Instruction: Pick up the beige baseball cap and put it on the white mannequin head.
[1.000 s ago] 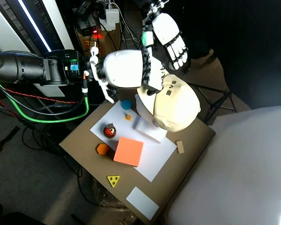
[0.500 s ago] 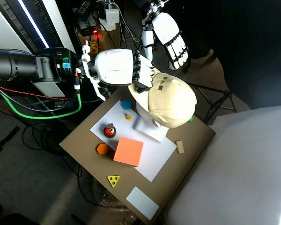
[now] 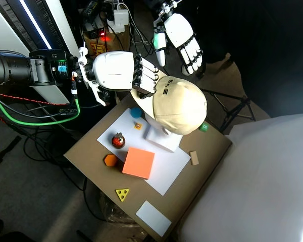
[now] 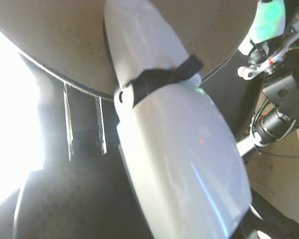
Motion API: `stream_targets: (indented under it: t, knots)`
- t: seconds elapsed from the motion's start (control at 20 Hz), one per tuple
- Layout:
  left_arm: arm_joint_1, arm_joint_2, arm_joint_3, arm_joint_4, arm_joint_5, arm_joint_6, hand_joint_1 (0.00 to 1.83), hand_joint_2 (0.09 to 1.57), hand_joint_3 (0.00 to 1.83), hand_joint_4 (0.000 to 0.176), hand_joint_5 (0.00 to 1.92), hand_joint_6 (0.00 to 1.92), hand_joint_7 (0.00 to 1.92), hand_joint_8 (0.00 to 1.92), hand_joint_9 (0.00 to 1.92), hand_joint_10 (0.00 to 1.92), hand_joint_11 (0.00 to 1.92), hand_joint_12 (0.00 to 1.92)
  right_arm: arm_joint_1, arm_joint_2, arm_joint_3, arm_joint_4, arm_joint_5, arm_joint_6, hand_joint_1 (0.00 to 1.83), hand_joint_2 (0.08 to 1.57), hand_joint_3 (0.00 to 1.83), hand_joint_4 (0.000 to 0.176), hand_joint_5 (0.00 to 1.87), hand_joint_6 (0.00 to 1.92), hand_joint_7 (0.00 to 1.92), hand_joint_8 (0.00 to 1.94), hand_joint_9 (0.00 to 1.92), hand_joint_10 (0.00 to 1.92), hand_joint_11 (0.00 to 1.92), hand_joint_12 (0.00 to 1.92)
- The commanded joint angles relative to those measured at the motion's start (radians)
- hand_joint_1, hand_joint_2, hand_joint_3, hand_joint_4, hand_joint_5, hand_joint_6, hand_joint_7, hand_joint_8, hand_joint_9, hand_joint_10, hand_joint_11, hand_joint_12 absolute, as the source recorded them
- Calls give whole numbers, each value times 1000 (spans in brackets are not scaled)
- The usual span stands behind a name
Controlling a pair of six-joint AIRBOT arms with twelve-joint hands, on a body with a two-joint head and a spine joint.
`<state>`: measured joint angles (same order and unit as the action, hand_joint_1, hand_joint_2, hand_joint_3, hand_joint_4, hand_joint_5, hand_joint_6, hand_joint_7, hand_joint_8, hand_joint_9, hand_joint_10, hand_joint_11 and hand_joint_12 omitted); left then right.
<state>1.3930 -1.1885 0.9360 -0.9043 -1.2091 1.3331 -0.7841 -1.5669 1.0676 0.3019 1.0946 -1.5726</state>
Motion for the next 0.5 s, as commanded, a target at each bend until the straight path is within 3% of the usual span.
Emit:
stream_targets:
  t: [0.0,0.25,0.4,0.45]
  knots:
    - [0,-3,6,24,-105,-4,0,1194,0,0,101,1,76,1,56,2,0,358,2,-1,-4,-25,63,-9,1364,1168,0,0,778,1042,913,1096,847,1477,803,1511]
    - [2,-4,6,20,-105,-4,0,1195,0,0,97,0,76,1,50,1,0,330,5,-1,2,-25,70,-17,1366,1160,0,0,798,1036,951,1055,830,1468,813,1520]
    - [4,-6,6,19,-105,-4,0,1195,0,0,105,1,100,3,67,4,0,379,5,-1,2,-12,67,-17,1357,1178,3,0,759,1138,900,1126,792,1478,740,1538]
    - [6,-7,6,19,-105,-7,0,1195,0,0,106,1,100,3,68,3,0,383,4,0,2,2,50,-18,1211,1205,1,0,744,1240,863,1251,669,1230,676,1541]
